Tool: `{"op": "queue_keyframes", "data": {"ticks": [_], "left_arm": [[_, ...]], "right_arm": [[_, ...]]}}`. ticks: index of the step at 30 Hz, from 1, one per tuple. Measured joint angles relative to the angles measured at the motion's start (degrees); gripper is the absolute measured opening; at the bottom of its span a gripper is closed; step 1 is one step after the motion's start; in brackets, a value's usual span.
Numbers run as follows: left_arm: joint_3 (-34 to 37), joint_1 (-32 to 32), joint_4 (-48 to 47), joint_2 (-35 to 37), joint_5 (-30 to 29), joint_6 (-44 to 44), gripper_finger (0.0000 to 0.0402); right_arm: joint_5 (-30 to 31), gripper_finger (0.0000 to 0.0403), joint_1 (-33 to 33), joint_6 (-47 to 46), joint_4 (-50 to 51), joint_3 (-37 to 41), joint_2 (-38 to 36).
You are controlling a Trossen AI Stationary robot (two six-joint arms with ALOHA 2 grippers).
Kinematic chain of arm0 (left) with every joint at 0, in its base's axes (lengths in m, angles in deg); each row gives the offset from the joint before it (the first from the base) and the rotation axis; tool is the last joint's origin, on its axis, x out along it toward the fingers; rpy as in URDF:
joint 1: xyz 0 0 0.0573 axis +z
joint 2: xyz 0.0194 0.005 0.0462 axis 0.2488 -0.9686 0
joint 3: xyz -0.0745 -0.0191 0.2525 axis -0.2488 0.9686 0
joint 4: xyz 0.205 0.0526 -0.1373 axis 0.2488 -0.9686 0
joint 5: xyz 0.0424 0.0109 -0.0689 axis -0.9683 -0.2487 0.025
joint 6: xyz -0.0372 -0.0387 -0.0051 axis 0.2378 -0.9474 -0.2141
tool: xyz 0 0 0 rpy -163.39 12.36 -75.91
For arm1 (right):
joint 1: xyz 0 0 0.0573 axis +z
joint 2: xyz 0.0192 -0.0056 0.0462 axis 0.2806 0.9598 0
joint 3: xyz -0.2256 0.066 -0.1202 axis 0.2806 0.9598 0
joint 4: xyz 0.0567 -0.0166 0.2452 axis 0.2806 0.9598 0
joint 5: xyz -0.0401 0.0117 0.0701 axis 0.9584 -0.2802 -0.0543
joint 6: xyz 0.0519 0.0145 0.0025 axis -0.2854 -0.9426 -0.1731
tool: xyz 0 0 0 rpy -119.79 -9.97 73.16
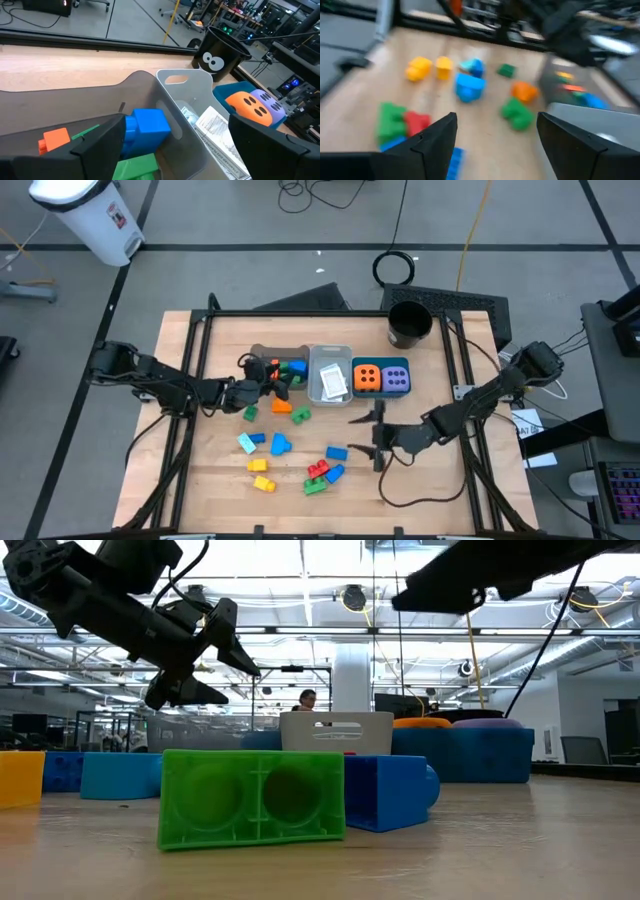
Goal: Pick & Place Toys
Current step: Put the blue game piece into the black bin
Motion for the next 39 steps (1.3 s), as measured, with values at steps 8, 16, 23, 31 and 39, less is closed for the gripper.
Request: {"op": "queue_keyframes", "data": {"ticks": [8, 16, 23, 31, 39], "left_arm": [[-0.01, 0.00, 0.00, -0.02, -0.02, -0.09, 0.0361], [-0.02, 0.00, -0.02, -0.02, -0.02, 0.23, 0.0361], [-0.02, 0.00, 0.00, -0.04, 1.68, 0.23, 0.0361], [-0.02, -0.02, 0.00, -0.04, 1.84, 0.23, 0.0361], [-0.02, 0.00, 0.00, -0.04, 1.84, 0.23, 0.0361]], "right_arm": [[-12.36, 0.0265, -0.70, -4.75, -0.02, -5.24, 13.74], [-17.01, 0.0265, -3.39, -10.55, 18.56, -16.48, 23.54], [-18.23, 0.0265, -5.17, -10.70, 20.58, -16.41, 25.42], [-18.16, 0.0247, -5.30, -10.70, 22.50, -16.41, 25.40], [-18.38, 0.0161, -5.28, -10.58, 22.55, -16.41, 25.40]]}}
